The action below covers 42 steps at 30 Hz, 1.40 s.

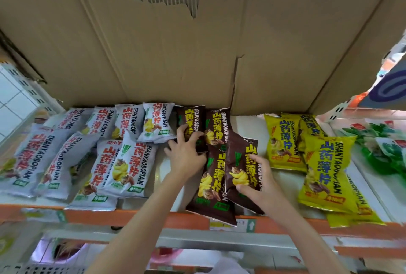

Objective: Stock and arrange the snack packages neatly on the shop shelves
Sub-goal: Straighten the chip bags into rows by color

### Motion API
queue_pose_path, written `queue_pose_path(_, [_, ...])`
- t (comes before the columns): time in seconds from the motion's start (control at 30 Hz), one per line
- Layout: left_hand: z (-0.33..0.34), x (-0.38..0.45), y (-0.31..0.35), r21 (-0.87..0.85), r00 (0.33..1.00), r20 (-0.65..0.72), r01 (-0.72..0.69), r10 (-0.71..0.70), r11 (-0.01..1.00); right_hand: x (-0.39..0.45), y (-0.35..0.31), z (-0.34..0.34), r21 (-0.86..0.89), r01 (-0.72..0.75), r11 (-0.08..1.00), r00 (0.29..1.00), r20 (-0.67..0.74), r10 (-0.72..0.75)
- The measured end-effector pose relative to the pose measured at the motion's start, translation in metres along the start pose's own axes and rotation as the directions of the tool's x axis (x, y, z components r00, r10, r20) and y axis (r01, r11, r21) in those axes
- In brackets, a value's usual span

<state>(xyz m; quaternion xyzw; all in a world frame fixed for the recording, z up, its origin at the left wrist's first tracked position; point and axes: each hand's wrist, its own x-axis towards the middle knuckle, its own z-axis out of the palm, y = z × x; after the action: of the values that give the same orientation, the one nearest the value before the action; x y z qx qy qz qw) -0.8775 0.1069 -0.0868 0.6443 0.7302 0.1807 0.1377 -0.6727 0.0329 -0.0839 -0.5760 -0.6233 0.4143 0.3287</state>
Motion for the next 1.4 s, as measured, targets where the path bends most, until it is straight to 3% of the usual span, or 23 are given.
queue_pose_path(0.2, [0.010, -0.007, 0.011, -0.073, 0.982, 0.086, -0.163, 0.169, 0.984, -0.008, 0.007, -0.012, -0.002, -0.015, 1.000, 0.997, -0.079, 0.015])
queue_pose_path(0.27, [0.002, -0.009, 0.008, -0.228, 0.971, 0.132, -0.166, 0.199, 0.959, -0.008, 0.005, -0.013, 0.013, -0.021, 1.000, 0.998, -0.062, 0.022])
queue_pose_path(0.33, [-0.006, -0.016, 0.003, -0.394, 0.972, 0.092, -0.164, 0.216, 0.904, -0.008, 0.000, -0.010, 0.039, -0.008, 0.999, 0.999, -0.037, 0.009])
queue_pose_path(0.4, [-0.012, -0.032, -0.002, -0.493, 0.972, 0.056, -0.170, 0.226, 0.854, -0.009, -0.007, -0.003, 0.063, 0.025, 0.998, 1.000, 0.011, -0.025])
queue_pose_path(0.47, [-0.019, -0.052, -0.006, -0.564, 0.955, 0.121, -0.158, 0.270, 0.811, -0.011, -0.013, 0.010, 0.083, 0.061, 0.995, 0.994, 0.084, -0.068])
queue_pose_path(0.6, [-0.029, -0.076, -0.015, -0.440, 0.916, 0.233, -0.201, 0.327, 0.875, -0.010, -0.025, 0.022, 0.147, 0.061, 0.987, 0.983, 0.163, -0.085])
queue_pose_path(0.77, [-0.047, -0.081, -0.028, -0.508, 0.941, 0.071, -0.252, 0.331, 0.824, -0.009, -0.028, 0.014, 0.194, 0.112, 0.975, 0.993, 0.020, -0.118])
queue_pose_path(0.83, [-0.053, -0.083, -0.036, -0.540, 0.967, -0.037, -0.231, 0.251, 0.810, -0.007, -0.024, 0.011, 0.120, 0.114, 0.986, 0.992, -0.063, -0.107])
queue_pose_path(0.9, [-0.056, -0.082, -0.045, -0.483, 0.982, -0.087, -0.191, 0.170, 0.855, -0.003, -0.016, 0.009, -0.084, 0.112, 0.990, 0.992, -0.053, -0.117])
queue_pose_path(1.0, [-0.053, -0.072, -0.050, -0.351, 0.988, 0.049, -0.118, 0.144, 0.929, 0.007, -0.012, 0.012, -0.346, 0.036, 0.938, 0.999, 0.022, -0.031])
queue_pose_path(1.1, [-0.044, -0.047, -0.044, -0.356, 0.986, 0.082, -0.109, 0.147, 0.928, 0.030, -0.020, 0.010, -0.492, 0.071, 0.868, 0.992, -0.059, -0.115])
queue_pose_path(1.17, [-0.036, -0.033, -0.037, -0.373, 0.987, 0.123, -0.050, 0.103, 0.926, 0.050, -0.027, 0.012, -0.567, 0.076, 0.820, 0.989, -0.062, -0.134])
queue_pose_path(1.3, [-0.011, -0.033, -0.018, -0.385, 0.987, 0.117, -0.053, 0.106, 0.921, 0.079, -0.026, 0.021, -0.606, -0.013, 0.795, 0.999, 0.018, 0.030])
queue_pose_path(1.4, [0.004, -0.039, 0.002, -0.427, 0.987, 0.079, -0.096, 0.143, 0.899, 0.078, -0.010, 0.022, -0.591, -0.081, 0.803, 0.995, -0.094, 0.031])
